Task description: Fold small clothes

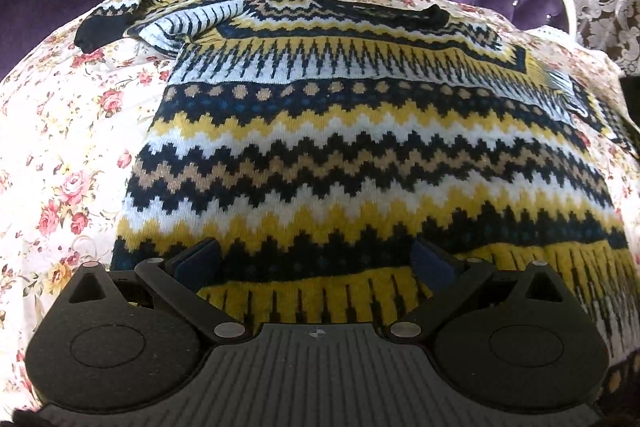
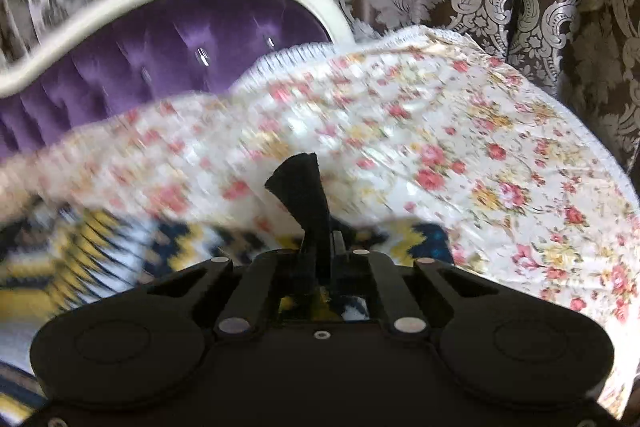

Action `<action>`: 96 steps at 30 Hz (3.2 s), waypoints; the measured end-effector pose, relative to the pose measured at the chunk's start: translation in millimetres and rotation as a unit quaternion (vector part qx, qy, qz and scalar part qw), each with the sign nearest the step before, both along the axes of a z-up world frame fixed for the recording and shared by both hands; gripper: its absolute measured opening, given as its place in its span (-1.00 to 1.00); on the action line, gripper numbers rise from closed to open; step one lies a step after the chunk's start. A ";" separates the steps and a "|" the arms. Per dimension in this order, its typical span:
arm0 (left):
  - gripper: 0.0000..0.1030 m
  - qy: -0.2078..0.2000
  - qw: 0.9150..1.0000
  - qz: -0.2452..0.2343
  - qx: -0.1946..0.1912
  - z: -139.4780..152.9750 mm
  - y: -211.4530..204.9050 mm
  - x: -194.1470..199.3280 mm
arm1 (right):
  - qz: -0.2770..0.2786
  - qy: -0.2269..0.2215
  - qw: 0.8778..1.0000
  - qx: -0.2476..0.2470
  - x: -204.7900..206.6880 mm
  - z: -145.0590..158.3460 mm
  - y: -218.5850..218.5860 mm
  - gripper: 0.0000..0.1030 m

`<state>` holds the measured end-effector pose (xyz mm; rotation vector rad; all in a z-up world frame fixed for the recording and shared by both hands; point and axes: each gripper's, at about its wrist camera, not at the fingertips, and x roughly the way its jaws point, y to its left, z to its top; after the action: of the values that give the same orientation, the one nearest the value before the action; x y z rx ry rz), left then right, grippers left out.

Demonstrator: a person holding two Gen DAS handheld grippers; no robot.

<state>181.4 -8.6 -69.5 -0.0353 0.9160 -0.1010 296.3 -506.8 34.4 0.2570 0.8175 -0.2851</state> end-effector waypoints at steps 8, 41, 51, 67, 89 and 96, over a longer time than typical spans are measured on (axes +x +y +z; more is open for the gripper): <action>1.00 -0.010 1.000 0.001 -0.001 -0.2 -0.2 -3.5 | 0.095 -0.076 0.991 0.048 26.5 83.4 91.9 -0.78; 0.98 -0.022 1.000 -0.002 -0.001 3.6 0.2 -10.4 | 0.361 -0.073 0.921 0.123 41.7 9.3 349.6 0.48; 0.94 -0.015 0.998 -0.012 -0.059 52.9 15.2 -4.7 | 0.220 -0.071 0.968 0.099 23.1 5.2 221.8 0.79; 0.60 -0.019 0.996 0.024 -0.083 54.2 47.6 143.0 | 0.121 -0.053 0.984 0.122 24.1 -7.5 158.0 0.89; -0.80 -0.026 0.997 0.047 -0.060 36.1 41.0 180.1 | 0.093 -0.060 0.981 0.156 21.9 -7.6 132.6 0.89; -0.81 -0.118 0.990 0.051 -0.061 95.5 58.9 155.7 | 0.066 -0.056 0.983 0.162 20.7 -11.4 119.0 0.89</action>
<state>337.1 50.3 26.0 -0.1802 0.6696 -0.0651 317.0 -387.8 23.1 0.5169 0.7639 -0.0104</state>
